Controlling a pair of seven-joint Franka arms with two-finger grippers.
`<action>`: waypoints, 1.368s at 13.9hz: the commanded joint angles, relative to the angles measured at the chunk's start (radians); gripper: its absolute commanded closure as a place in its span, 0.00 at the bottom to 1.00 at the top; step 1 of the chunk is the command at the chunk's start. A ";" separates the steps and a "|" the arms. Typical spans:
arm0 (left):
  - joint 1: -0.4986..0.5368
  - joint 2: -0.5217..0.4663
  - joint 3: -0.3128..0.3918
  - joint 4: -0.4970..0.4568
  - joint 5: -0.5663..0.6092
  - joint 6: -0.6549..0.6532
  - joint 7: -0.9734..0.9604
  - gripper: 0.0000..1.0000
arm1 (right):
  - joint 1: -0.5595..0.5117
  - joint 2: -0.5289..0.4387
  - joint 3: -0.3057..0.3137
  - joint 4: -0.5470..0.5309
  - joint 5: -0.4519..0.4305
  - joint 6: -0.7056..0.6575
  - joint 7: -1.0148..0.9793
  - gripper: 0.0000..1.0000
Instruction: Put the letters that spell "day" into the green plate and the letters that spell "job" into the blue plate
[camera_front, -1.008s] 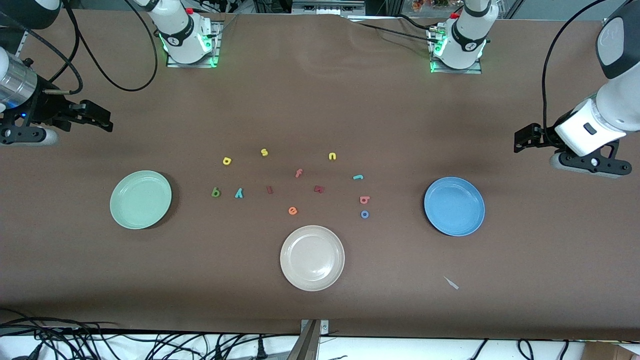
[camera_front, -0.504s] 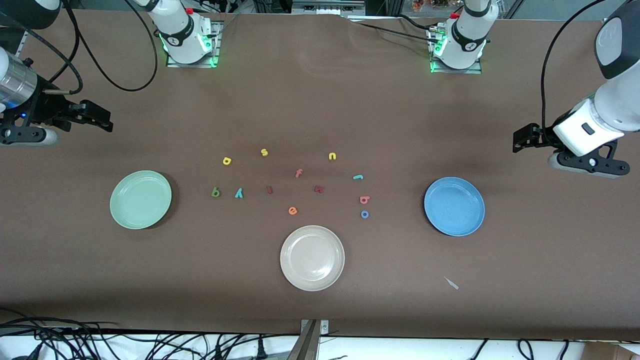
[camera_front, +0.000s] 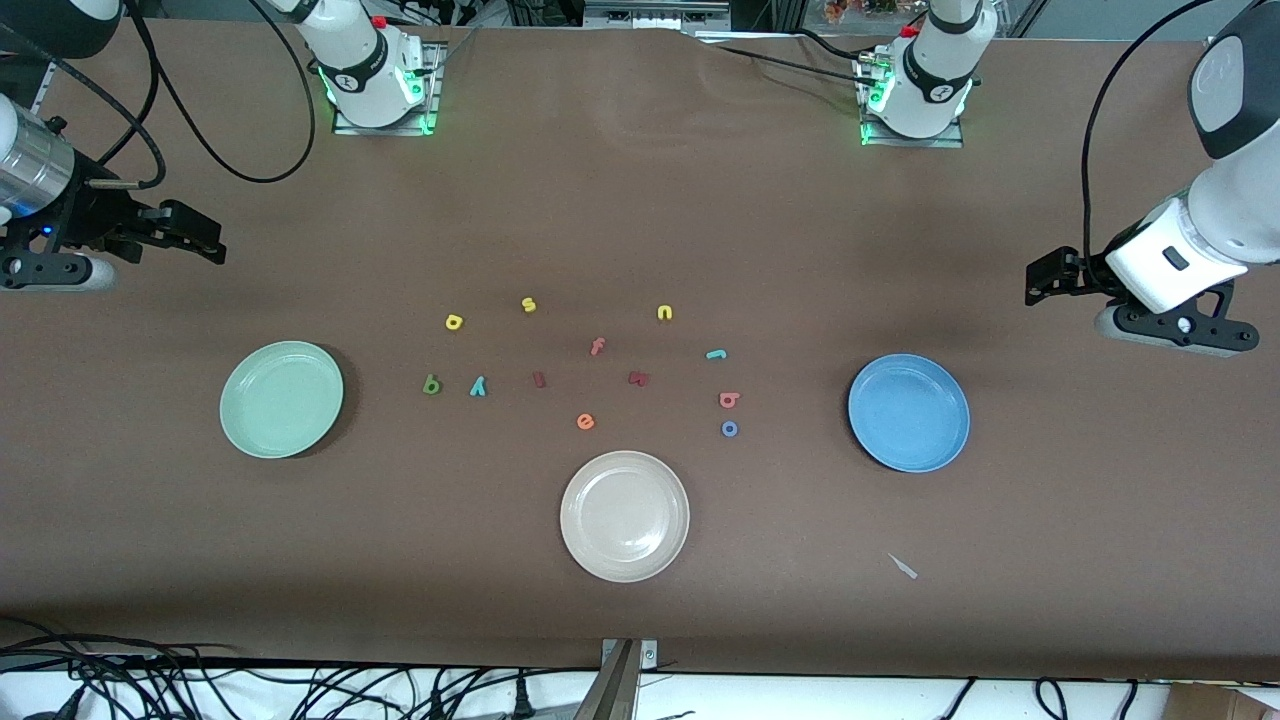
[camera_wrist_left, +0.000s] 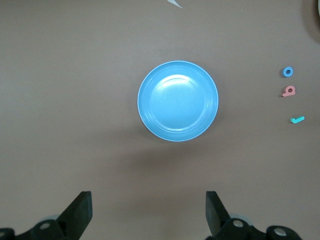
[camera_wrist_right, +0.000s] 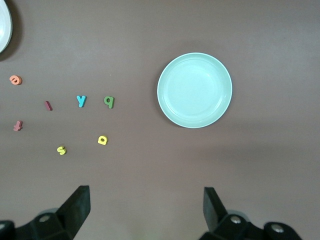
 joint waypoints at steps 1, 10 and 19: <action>-0.006 -0.003 0.003 -0.002 0.004 0.008 0.004 0.00 | -0.002 -0.005 -0.001 0.000 0.011 0.003 0.002 0.00; -0.130 0.099 -0.005 0.068 0.015 0.005 -0.023 0.00 | -0.002 -0.003 -0.001 0.000 0.016 0.002 0.002 0.00; -0.293 0.434 -0.009 0.338 -0.004 0.054 -0.118 0.00 | 0.000 0.069 0.000 0.001 0.021 0.045 -0.001 0.00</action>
